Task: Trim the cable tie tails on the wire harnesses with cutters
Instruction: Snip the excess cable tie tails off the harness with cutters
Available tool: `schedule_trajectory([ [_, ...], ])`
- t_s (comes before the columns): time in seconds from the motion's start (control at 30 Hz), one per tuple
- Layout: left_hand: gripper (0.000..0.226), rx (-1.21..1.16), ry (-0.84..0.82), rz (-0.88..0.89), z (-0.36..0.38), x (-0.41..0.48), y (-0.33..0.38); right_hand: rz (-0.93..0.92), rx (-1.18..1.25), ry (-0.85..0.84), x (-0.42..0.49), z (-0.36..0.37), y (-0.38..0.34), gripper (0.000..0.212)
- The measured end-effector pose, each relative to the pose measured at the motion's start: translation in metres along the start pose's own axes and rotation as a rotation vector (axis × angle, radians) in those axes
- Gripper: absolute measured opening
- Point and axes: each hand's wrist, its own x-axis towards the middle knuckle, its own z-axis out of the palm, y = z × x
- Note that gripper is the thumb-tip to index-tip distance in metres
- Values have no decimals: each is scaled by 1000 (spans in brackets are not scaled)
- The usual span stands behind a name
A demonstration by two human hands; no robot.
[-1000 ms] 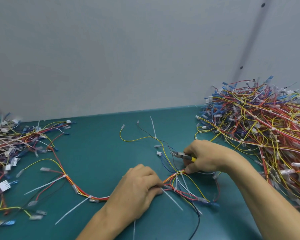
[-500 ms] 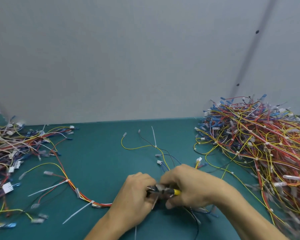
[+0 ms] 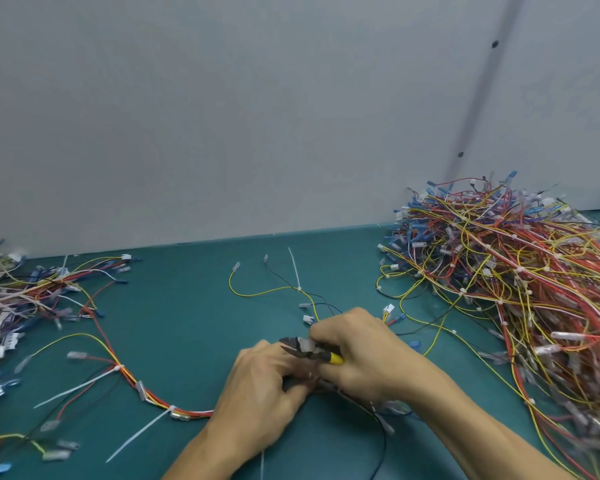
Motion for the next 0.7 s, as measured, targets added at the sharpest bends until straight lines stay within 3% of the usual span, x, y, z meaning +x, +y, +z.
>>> schedule_trajectory([
  [0.1,5,73,16,-26,2,-3,-3,8,210,-63,0,-17,1,27],
  [0.23,7,84,-9,5,-3,-6,-1,235,514,356,-3,-53,22,30],
  [0.37,29,80,-63,-10,-14,-5,2,476,658,177,-15,-59,46,62],
  [0.43,33,67,9,-10,-18,-3,6,488,618,144,-18,-57,49,70],
  [0.53,23,26,152,71,-24,6,16,450,386,146,-20,-55,51,53],
  [0.6,19,12,127,110,-25,17,24,366,120,140,-22,-54,49,25],
  [0.7,23,132,-20,222,-18,39,30,239,-6,108,-32,-48,49,27],
])
